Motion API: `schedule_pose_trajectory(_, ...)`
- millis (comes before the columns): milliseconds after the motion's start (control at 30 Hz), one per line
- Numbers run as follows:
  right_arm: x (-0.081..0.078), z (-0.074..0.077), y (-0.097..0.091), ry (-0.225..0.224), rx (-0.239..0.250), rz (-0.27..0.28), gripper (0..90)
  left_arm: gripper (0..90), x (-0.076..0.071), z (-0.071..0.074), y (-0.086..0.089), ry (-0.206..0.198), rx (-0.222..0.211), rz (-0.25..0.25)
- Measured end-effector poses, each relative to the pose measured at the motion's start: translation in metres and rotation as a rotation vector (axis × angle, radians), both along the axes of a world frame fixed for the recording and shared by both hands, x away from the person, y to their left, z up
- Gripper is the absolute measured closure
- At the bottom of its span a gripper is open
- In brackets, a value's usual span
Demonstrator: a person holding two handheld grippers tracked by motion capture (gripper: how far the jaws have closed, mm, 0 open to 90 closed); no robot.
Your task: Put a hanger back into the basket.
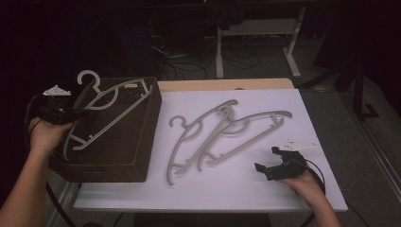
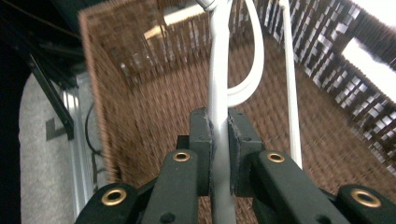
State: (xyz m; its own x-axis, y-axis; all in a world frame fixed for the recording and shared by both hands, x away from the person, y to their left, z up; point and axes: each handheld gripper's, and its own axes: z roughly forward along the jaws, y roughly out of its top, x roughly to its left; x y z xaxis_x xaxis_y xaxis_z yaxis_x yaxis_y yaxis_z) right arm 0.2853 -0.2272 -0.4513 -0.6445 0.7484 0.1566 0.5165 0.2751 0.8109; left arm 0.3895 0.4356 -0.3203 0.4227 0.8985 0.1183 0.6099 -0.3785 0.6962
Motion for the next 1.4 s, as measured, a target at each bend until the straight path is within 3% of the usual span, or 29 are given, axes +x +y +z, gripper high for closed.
schedule_pose_trajectory(167, 0.000, 0.000, -0.001, -0.003, 0.002, -0.001, 2.2, 82.3, 0.007, -0.023, -0.003, 0.056, 0.034, 0.012)
schedule_pose_trajectory(400, 0.000, 0.000, -0.001, -0.004, 0.002, -0.001, 2.1, 81.5, 0.004, -0.033, 0.002, 0.114, 0.030, 0.033)
schedule_pose_trajectory(500, 0.000, 0.000, 0.000, -0.004, 0.004, 0.000, 2.1, 70.1, 0.000, -0.031, 0.008, 0.092, -0.017, 0.054)
schedule_pose_trajectory(633, 0.000, 0.001, 0.000, -0.006, 0.005, 0.002, 2.1, 62.8, -0.002, -0.026, 0.010, 0.070, -0.045, 0.055)
schedule_pose_trajectory(667, 0.000, 0.001, 0.000, -0.006, 0.005, 0.002, 2.2, 62.8, -0.004, -0.024, 0.010, 0.061, -0.069, 0.049)
schedule_pose_trajectory(733, 0.000, 0.001, 0.000, -0.006, 0.007, 0.004, 2.2, 55.9, -0.005, -0.020, 0.006, 0.060, -0.134, 0.017)
schedule_pose_trajectory(1067, -0.001, 0.003, 0.003, -0.011, -0.001, 0.007, 2.1, 39.9, -0.008, -0.009, -0.034, 0.013, -0.298, -0.159)
schedule_pose_trajectory(1400, 0.000, 0.003, 0.004, -0.012, 0.002, 0.017, 2.2, 27.5, -0.019, 0.006, -0.091, -0.011, -0.407, -0.300)
